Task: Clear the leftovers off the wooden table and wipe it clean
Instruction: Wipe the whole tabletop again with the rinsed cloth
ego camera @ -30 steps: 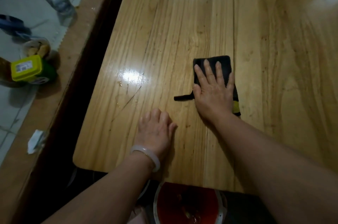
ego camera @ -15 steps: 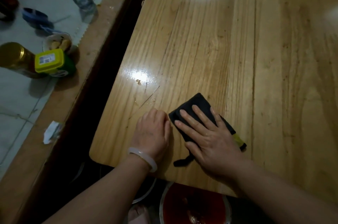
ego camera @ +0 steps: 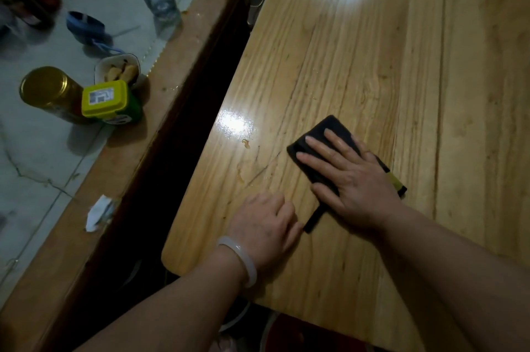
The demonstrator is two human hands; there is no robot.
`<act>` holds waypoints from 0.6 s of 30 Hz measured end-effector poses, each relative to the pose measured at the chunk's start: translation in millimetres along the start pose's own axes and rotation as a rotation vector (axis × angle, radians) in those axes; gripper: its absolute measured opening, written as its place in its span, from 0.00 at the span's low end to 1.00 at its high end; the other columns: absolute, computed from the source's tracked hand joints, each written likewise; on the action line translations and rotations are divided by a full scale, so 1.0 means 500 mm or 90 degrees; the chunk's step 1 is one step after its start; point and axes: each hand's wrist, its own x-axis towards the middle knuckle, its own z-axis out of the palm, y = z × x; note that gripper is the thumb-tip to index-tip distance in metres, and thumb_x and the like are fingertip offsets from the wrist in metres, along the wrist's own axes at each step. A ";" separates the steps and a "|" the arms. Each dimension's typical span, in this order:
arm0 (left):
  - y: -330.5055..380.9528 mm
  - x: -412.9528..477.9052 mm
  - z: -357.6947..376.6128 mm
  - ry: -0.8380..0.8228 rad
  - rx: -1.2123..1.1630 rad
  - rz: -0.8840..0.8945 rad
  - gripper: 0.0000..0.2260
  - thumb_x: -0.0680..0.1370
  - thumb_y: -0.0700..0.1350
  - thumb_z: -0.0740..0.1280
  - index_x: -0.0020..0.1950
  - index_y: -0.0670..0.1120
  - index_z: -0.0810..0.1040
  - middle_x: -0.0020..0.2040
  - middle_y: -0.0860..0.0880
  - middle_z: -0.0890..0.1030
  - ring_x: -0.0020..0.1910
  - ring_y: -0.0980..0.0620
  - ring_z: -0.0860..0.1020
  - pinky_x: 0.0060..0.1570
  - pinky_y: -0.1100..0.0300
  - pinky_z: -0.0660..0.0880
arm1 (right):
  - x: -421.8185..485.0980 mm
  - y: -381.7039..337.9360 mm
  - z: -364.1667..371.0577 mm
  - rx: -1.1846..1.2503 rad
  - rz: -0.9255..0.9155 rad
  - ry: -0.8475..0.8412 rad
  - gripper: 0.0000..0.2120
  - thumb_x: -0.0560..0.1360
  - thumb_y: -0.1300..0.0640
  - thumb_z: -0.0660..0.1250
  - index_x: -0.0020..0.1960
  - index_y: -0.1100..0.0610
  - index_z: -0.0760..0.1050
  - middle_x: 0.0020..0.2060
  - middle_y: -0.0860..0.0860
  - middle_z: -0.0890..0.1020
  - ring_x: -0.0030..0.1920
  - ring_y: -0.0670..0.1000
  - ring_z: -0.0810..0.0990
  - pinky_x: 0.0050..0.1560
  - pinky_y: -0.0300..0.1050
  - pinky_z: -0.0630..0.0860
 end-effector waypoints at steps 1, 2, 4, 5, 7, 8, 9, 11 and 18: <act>0.000 0.002 0.002 -0.005 0.010 0.010 0.14 0.76 0.56 0.58 0.40 0.48 0.74 0.36 0.51 0.72 0.34 0.52 0.69 0.36 0.58 0.71 | 0.018 0.005 -0.002 -0.001 0.024 0.006 0.26 0.81 0.38 0.47 0.78 0.39 0.51 0.79 0.42 0.51 0.79 0.47 0.42 0.77 0.61 0.46; -0.002 0.003 0.004 -0.008 0.022 0.013 0.14 0.77 0.56 0.57 0.40 0.49 0.75 0.36 0.51 0.72 0.34 0.52 0.69 0.36 0.57 0.70 | 0.039 0.009 -0.003 0.000 0.050 0.012 0.27 0.81 0.37 0.45 0.78 0.39 0.51 0.79 0.42 0.50 0.79 0.47 0.41 0.77 0.60 0.44; 0.001 0.003 0.007 -0.008 0.037 0.013 0.15 0.77 0.57 0.57 0.40 0.49 0.75 0.36 0.51 0.72 0.34 0.52 0.69 0.36 0.58 0.69 | 0.077 0.014 -0.004 0.010 0.103 0.032 0.27 0.80 0.36 0.41 0.78 0.38 0.49 0.79 0.41 0.48 0.79 0.46 0.39 0.77 0.59 0.41; 0.002 0.002 0.009 -0.008 0.037 0.012 0.15 0.77 0.57 0.57 0.40 0.49 0.75 0.36 0.51 0.72 0.34 0.52 0.69 0.37 0.58 0.69 | 0.095 0.014 -0.005 0.016 0.130 0.040 0.27 0.80 0.36 0.41 0.78 0.38 0.48 0.79 0.40 0.47 0.79 0.46 0.39 0.77 0.58 0.40; 0.001 -0.001 0.014 -0.006 0.029 0.006 0.15 0.77 0.57 0.56 0.41 0.49 0.75 0.37 0.51 0.72 0.35 0.52 0.69 0.38 0.57 0.69 | 0.130 0.004 -0.004 0.025 0.177 0.048 0.27 0.80 0.36 0.39 0.79 0.38 0.47 0.79 0.40 0.45 0.78 0.46 0.37 0.77 0.58 0.38; 0.002 -0.002 0.016 -0.004 0.023 0.004 0.15 0.77 0.57 0.56 0.41 0.49 0.75 0.37 0.51 0.72 0.35 0.52 0.69 0.38 0.57 0.69 | 0.145 -0.004 -0.003 0.025 0.195 0.050 0.27 0.80 0.37 0.39 0.79 0.39 0.46 0.79 0.40 0.44 0.78 0.46 0.36 0.77 0.58 0.37; 0.000 -0.003 0.017 -0.002 0.018 -0.003 0.15 0.77 0.56 0.56 0.41 0.49 0.75 0.38 0.51 0.72 0.36 0.52 0.69 0.38 0.57 0.69 | 0.162 -0.014 -0.003 0.025 0.205 0.050 0.27 0.80 0.38 0.38 0.79 0.39 0.45 0.79 0.40 0.43 0.78 0.46 0.35 0.77 0.58 0.36; 0.000 -0.002 0.017 0.003 0.014 -0.007 0.15 0.77 0.56 0.56 0.41 0.49 0.75 0.38 0.51 0.72 0.36 0.52 0.69 0.38 0.58 0.69 | 0.185 -0.032 -0.002 0.024 0.205 0.047 0.26 0.81 0.39 0.39 0.79 0.40 0.44 0.78 0.40 0.42 0.78 0.47 0.35 0.76 0.58 0.35; -0.006 -0.001 0.015 0.013 -0.011 -0.012 0.14 0.77 0.55 0.57 0.41 0.49 0.76 0.38 0.51 0.73 0.36 0.52 0.70 0.38 0.58 0.68 | 0.225 -0.103 0.000 0.027 0.035 0.030 0.27 0.80 0.40 0.39 0.78 0.40 0.50 0.79 0.40 0.49 0.79 0.48 0.40 0.77 0.59 0.38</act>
